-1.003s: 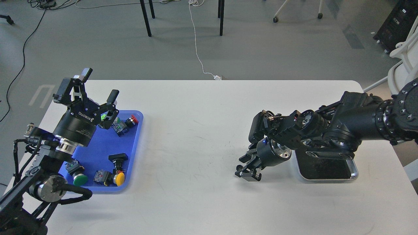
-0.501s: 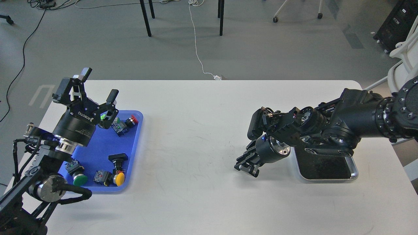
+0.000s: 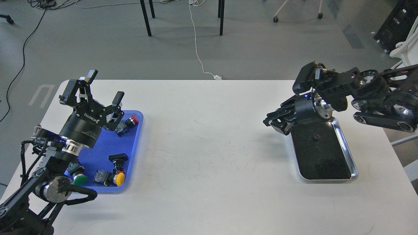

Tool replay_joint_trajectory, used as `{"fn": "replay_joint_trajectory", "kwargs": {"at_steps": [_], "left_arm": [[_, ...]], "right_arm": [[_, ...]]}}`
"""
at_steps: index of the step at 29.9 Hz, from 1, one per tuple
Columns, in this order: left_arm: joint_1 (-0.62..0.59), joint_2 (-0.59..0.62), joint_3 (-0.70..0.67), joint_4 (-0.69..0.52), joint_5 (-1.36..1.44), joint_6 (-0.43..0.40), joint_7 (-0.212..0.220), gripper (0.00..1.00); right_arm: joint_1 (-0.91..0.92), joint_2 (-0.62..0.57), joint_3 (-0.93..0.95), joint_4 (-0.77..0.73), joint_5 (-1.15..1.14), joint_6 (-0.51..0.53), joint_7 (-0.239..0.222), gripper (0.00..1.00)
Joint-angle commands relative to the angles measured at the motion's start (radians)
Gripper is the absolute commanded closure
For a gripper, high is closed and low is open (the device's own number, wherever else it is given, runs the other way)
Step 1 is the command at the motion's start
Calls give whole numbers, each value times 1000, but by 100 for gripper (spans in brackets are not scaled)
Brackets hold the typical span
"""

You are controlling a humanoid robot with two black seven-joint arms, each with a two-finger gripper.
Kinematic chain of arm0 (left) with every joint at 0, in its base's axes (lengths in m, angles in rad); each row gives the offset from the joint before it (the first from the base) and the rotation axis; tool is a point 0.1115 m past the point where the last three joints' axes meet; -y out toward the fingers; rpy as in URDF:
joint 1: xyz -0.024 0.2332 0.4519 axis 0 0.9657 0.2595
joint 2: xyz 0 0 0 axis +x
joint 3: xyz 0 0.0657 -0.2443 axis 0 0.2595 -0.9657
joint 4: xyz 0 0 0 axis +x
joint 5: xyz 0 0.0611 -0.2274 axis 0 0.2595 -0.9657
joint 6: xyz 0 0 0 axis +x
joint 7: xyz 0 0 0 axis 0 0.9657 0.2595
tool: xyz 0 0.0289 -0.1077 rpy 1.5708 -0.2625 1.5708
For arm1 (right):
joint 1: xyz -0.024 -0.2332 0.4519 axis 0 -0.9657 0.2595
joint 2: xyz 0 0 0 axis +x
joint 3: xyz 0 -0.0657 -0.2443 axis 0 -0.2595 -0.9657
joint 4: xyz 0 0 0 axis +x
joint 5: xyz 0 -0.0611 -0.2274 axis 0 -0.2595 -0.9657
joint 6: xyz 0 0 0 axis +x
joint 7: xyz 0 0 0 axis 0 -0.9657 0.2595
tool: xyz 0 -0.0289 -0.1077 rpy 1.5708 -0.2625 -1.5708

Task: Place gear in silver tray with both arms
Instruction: 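Carry the gear into the silver tray and open the right gripper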

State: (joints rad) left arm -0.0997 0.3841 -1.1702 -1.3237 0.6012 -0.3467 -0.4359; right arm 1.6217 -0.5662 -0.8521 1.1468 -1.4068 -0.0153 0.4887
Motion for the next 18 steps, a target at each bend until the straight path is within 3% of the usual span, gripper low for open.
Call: {"fn": "replay_joint_trajectory", "kwargs": {"at_steps": [1,7,18], "left_arm": [[0,1,1,0,0,-3,0,2],[-2,-5,3,-2,5,-9,0,2],[0,-19,3,-2,6,-8,0,2]], "right_arm": [[-31,-98,-39,-2,-41,0,0,89],[-140,-181,-45,-16,-44,0,0,89],[-322,-159,53,-96,-37,-9,0,86]]}}
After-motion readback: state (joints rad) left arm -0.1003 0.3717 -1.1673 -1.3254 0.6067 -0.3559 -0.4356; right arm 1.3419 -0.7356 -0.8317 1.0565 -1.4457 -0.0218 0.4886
